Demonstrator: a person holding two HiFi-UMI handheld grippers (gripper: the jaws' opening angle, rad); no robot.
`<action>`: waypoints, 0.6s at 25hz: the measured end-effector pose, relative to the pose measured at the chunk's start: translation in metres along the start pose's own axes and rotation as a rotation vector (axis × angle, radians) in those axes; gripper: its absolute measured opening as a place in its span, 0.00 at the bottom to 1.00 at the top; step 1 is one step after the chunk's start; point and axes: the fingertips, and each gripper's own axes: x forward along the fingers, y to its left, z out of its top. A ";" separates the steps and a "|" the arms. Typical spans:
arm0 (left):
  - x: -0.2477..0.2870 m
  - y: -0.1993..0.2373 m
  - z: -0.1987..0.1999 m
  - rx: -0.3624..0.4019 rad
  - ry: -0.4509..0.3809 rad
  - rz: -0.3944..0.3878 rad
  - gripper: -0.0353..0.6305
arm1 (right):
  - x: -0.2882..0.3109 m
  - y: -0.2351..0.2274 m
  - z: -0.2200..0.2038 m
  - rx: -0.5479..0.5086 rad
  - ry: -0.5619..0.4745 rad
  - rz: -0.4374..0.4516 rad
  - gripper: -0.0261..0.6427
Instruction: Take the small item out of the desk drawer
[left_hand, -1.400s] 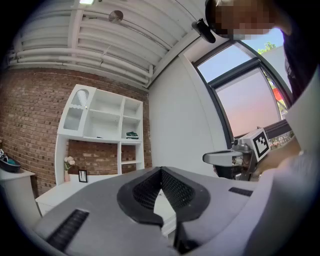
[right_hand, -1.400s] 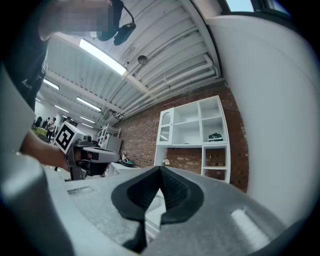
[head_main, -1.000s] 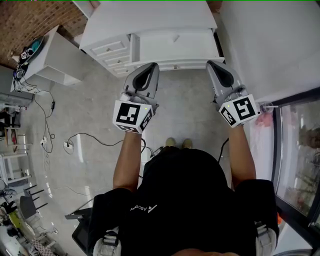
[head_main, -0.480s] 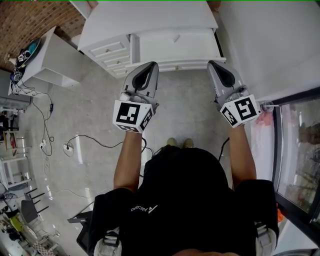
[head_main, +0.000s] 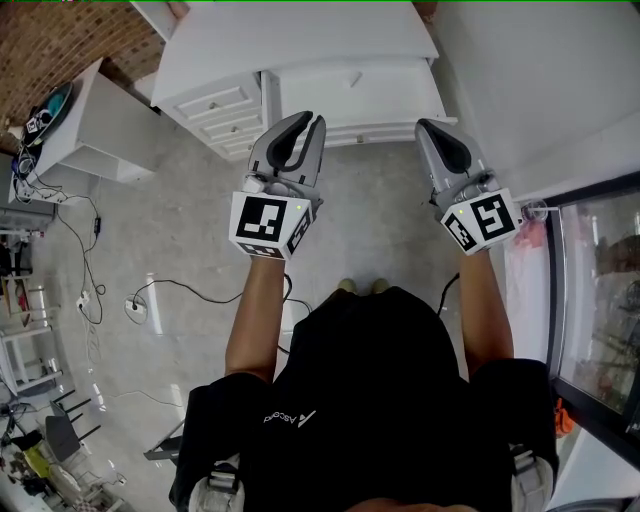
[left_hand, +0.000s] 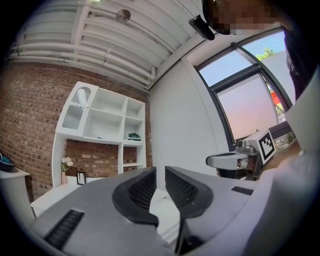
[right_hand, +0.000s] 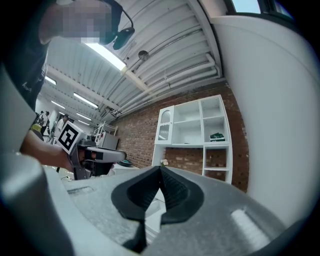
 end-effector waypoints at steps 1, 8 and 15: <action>0.002 0.003 -0.001 -0.002 0.002 -0.002 0.14 | 0.003 0.001 -0.001 -0.001 0.002 -0.002 0.04; 0.020 0.024 -0.008 0.003 0.020 -0.010 0.26 | 0.022 -0.006 -0.010 -0.005 0.016 -0.012 0.04; 0.056 0.046 -0.021 0.018 0.041 0.001 0.31 | 0.050 -0.031 -0.020 -0.016 0.006 -0.006 0.04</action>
